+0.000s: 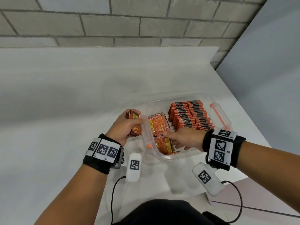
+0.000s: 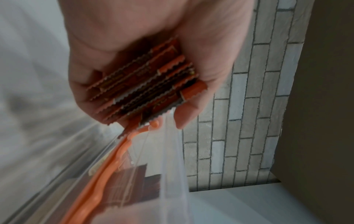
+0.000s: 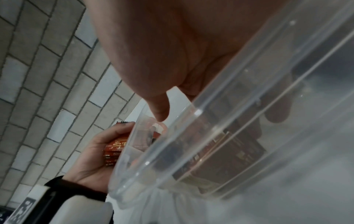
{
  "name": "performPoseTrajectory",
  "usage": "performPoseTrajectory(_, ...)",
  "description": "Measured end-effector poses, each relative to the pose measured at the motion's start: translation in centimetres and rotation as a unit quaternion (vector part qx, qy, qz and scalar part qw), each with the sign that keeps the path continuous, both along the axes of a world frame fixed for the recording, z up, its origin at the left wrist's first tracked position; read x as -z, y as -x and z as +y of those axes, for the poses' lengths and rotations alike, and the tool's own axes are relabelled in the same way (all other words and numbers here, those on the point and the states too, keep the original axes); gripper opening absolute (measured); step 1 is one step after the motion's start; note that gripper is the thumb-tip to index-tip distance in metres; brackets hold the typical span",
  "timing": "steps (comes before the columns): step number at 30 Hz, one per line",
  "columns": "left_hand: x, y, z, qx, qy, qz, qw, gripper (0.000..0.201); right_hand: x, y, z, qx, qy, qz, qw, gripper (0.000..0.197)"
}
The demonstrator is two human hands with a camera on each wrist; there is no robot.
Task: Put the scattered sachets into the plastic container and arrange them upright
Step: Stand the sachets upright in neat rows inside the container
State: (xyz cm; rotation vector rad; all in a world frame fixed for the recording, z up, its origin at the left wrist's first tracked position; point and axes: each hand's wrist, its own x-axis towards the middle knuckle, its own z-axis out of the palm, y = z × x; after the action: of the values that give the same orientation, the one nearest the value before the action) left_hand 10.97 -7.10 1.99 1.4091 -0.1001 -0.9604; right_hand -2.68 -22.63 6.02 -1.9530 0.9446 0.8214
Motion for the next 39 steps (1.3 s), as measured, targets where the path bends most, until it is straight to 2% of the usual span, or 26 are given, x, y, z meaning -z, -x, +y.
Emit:
performPoseTrajectory(3, -1.6, -0.2, 0.6, -0.076, 0.026, -0.045, 0.996, 0.03, -0.6, 0.1, -1.0, 0.015, -0.008, -0.003, 1.0, 0.066)
performPoseTrajectory(6, -4.0, -0.6, 1.3, -0.139, 0.084, -0.087, 0.983, 0.031, -1.5, 0.5, -2.6, 0.042, -0.01, -0.019, 0.999, 0.048)
performPoseTrajectory(8, -5.5, -0.3, 1.1, -0.121, 0.118, -0.064, 0.984, 0.024, -2.2, 0.7, -3.3, 0.049, -0.024, -0.054, 0.997, 0.034)
performPoseTrajectory(11, -6.3, 1.3, -0.3, -0.099, 0.142, 0.017, 0.985, 0.011, -3.4, 0.6, -3.9, 0.061, -0.028, -0.184, 0.981, 0.016)
performPoseTrajectory(13, -6.0, 2.5, -1.6, -0.075, 0.15, 0.049, 0.985, 0.017, -4.2, 0.5, -4.2, 0.063, 0.002, -0.283, 0.957, 0.019)
performPoseTrajectory(15, -6.0, 3.7, -3.0, -0.037, 0.167, 0.077, 0.982, 0.023, -5.0, 0.5, -4.2, 0.054, 0.024, -0.346, 0.936, 0.026)
performPoseTrajectory(18, -6.0, 5.0, -4.7, 0.025, 0.193, 0.095, 0.976, 0.037, -5.6, 0.6, -4.3, 0.033, -0.009, -0.374, 0.927, 0.038)
performPoseTrajectory(23, -5.3, 6.0, -6.1, 0.068, 0.202, 0.094, 0.972, 0.042, -5.2, 1.5, -5.2, 0.011, -0.072, -0.385, 0.92, 0.046)
performPoseTrajectory(25, -5.0, 6.2, -6.3, 0.088, 0.2, 0.099, 0.971, 0.053, -5.1, 1.7, -5.8, 0.009, -0.085, -0.39, 0.917, 0.041)
performPoseTrajectory(27, -5.0, 6.3, -6.5, 0.09, 0.193, 0.097, 0.972, 0.044, -5.1, 1.8, -6.4, 0.022, -0.049, -0.42, 0.906, 0.026)
performPoseTrajectory(29, -4.9, 6.4, -6.7, 0.06, 0.179, 0.105, 0.976, 0.036, -5.2, 1.9, -7.0, 0.047, 0.004, -0.483, 0.874, 0.017)
performPoseTrajectory(31, -4.8, 6.4, -6.9, 0.017, 0.177, 0.122, 0.976, 0.034, -5.1, 2.1, -7.2, 0.049, 0.039, -0.542, 0.838, 0.019)
performPoseTrajectory(33, -4.7, 6.4, -7.1, -0.008, 0.188, 0.133, 0.973, 0.034, -4.9, 2.5, -7.0, 0.004, 0.062, -0.566, 0.822, 0.019)
performPoseTrajectory(37, -4.8, 6.3, -7.5, -0.032, 0.236, 0.113, 0.965, 0.048, -3.8, 3.0, -6.5, -0.182, 0.137, -0.514, 0.827, 0.018)
performPoseTrajectory(39, -4.8, 6.2, -7.6, -0.037, 0.246, 0.092, 0.964, 0.055, -3.7, 2.9, -6.7, -0.2, 0.15, -0.515, 0.82, 0.021)
